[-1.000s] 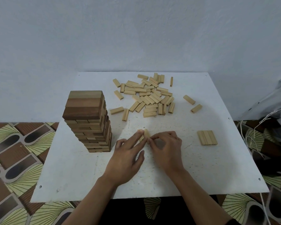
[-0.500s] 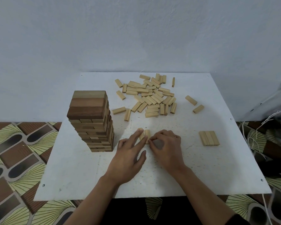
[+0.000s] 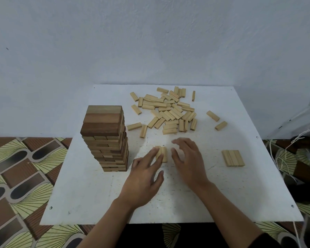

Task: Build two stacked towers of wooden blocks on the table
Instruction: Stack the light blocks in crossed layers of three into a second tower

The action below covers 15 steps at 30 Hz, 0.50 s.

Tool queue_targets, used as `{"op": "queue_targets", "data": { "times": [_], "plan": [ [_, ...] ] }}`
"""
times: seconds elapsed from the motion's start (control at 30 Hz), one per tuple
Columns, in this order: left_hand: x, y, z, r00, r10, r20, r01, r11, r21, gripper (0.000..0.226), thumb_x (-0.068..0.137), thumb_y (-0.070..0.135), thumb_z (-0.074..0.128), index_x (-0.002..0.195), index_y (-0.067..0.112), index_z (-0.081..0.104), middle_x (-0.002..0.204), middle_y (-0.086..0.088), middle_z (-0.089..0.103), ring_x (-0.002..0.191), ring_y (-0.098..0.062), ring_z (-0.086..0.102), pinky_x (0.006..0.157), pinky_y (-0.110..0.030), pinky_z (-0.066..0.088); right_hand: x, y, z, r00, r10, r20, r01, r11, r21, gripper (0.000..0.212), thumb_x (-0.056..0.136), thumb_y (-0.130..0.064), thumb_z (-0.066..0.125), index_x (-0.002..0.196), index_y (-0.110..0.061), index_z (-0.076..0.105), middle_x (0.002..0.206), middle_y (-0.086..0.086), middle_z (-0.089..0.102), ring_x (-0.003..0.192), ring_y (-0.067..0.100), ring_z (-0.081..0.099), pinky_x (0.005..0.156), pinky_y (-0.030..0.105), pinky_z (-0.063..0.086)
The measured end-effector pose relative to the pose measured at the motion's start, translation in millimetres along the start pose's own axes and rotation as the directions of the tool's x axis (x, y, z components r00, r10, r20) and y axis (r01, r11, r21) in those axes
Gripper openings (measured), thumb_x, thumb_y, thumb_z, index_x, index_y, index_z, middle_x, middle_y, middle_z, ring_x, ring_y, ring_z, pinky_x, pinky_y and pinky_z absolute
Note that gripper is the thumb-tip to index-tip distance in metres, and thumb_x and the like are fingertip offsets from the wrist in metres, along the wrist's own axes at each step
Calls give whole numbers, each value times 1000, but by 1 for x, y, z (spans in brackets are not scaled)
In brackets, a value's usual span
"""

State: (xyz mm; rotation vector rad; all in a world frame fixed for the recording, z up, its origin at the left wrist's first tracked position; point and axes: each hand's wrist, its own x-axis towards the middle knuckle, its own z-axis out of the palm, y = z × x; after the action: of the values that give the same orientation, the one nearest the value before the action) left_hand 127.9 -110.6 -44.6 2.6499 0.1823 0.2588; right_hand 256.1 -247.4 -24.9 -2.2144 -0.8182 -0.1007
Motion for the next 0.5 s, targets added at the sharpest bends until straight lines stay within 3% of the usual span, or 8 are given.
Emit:
{"op": "queue_targets", "data": {
  "times": [0.1, 0.17, 0.3, 0.5],
  "plan": [
    [0, 0, 1, 1000, -2, -10, 2, 1000, 5, 53, 104, 41, 42, 154, 24, 40, 166, 4, 24, 143, -12, 27, 111, -29, 25, 22, 0, -5, 996, -24, 83, 36, 989, -145, 39, 101, -22, 54, 138, -9, 55, 143, 3, 54, 133, 21, 44, 107, 41, 43],
    [1, -1, 2, 1000, 1, -14, -1, 1000, 2, 52, 104, 41, 43, 154, 25, 41, 166, 4, 25, 142, -11, 30, 111, -30, 27, 35, -2, -6, 984, -30, 176, 69, 973, -222, 44, 104, -25, 48, 144, -8, 49, 151, 4, 47, 140, 22, 37, 108, 43, 39],
    [2, -2, 2, 1000, 11, -17, -11, 1000, -6, 51, 104, 42, 43, 152, 26, 43, 165, 6, 27, 140, -12, 36, 112, -33, 31, 45, 3, 2, 957, -13, 291, 124, 922, -366, 47, 106, -31, 38, 148, -12, 43, 155, -1, 41, 144, 19, 29, 104, 44, 34],
    [2, -3, 3, 1000, 6, -23, -7, 1000, -18, 50, 103, 41, 43, 151, 26, 44, 164, 7, 29, 138, -13, 41, 111, -36, 33, 36, 10, 12, 966, -11, 260, 121, 903, -412, 45, 104, -30, 39, 144, -13, 48, 152, -2, 44, 140, 18, 31, 95, 42, 32]
  ]
}}
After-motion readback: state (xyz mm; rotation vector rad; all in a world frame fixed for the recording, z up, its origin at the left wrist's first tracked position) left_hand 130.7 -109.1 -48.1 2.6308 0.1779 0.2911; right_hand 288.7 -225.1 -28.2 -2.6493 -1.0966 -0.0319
